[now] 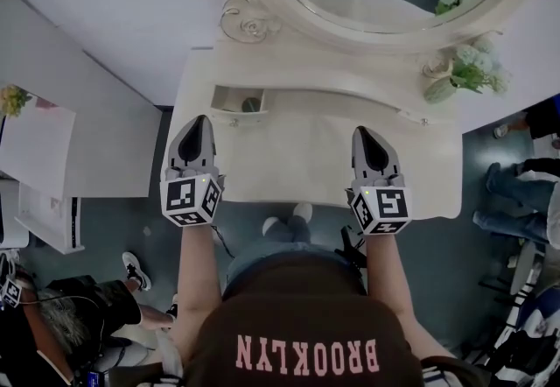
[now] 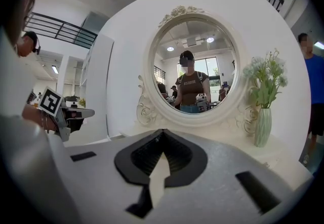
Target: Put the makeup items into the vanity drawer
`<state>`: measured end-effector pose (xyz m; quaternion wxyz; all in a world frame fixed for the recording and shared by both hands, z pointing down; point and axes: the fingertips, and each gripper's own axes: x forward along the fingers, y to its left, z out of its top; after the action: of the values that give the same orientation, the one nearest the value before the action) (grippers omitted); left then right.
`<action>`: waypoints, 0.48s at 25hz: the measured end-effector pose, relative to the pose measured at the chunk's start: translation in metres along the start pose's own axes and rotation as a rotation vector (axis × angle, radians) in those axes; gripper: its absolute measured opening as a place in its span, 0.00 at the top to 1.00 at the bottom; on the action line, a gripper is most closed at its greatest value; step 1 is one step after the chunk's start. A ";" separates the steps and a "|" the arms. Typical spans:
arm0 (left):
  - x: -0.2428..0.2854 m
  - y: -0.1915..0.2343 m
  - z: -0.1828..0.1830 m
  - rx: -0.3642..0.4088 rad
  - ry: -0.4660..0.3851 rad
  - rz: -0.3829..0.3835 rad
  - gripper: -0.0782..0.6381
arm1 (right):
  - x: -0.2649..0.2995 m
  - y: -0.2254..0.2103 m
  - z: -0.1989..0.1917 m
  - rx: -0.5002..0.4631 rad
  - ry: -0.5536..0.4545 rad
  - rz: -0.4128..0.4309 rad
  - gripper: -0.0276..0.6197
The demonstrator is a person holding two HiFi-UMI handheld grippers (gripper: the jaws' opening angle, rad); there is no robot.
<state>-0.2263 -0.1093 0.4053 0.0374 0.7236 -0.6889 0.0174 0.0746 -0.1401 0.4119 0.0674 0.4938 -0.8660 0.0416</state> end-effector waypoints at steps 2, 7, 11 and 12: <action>-0.009 0.006 -0.004 -0.002 0.007 0.017 0.88 | 0.000 0.007 -0.003 0.001 0.009 0.019 0.97; -0.028 0.019 -0.011 -0.010 0.019 0.053 0.88 | 0.004 0.028 -0.008 -0.010 0.024 0.062 0.97; -0.038 0.026 -0.017 -0.022 0.028 0.072 0.88 | 0.005 0.041 -0.012 -0.020 0.036 0.084 0.97; -0.040 0.027 -0.018 -0.022 0.029 0.074 0.88 | 0.005 0.042 -0.013 -0.021 0.038 0.086 0.97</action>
<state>-0.2546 -0.0691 0.4209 0.0548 0.6970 -0.7147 0.0217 0.0368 -0.1211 0.4252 0.0875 0.4543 -0.8854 0.0447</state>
